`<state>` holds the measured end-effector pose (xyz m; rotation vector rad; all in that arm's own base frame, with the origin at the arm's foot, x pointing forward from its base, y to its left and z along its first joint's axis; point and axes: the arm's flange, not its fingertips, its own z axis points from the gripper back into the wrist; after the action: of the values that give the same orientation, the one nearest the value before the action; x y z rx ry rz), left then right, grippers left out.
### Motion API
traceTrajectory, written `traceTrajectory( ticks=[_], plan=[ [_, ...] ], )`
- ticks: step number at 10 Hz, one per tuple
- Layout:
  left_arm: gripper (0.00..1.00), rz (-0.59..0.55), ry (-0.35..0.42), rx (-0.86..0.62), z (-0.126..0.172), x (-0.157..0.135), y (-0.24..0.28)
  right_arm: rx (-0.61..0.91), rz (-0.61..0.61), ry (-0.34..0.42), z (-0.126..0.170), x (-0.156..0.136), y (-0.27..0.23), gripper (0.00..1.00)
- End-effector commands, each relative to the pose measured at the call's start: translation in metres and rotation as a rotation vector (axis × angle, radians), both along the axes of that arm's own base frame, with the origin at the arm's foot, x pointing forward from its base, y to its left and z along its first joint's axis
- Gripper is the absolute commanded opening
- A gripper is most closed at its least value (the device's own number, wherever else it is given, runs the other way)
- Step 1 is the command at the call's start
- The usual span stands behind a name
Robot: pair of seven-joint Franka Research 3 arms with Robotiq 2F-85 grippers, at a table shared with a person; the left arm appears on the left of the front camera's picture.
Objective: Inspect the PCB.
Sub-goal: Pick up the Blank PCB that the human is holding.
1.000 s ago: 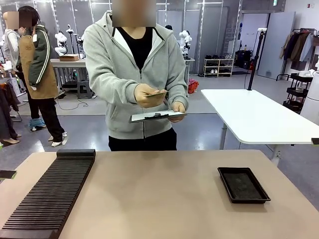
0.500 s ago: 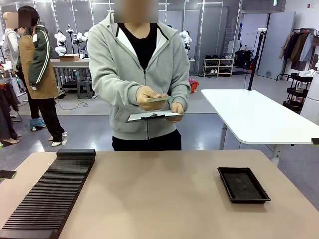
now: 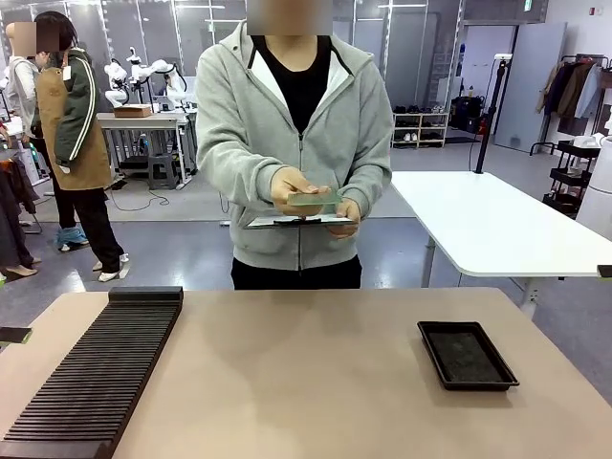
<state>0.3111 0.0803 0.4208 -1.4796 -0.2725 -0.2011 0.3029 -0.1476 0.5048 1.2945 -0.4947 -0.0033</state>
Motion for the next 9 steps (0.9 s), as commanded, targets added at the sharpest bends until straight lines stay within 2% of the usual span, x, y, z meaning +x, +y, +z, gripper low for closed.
traceTrajectory(
  ticks=[1,7,9],
  plan=[
    [1.00,0.004,0.002,0.009,0.000,0.000,0.000,0.021,0.007,0.042,0.007,0.011,0.048,1.00],
    [1.00,0.004,0.002,0.009,0.000,0.000,0.000,0.076,0.021,0.173,0.012,0.049,0.171,1.00],
    [1.00,0.004,0.002,0.009,0.000,0.000,0.000,0.121,0.049,0.261,0.016,0.072,0.191,1.00]
  ],
)
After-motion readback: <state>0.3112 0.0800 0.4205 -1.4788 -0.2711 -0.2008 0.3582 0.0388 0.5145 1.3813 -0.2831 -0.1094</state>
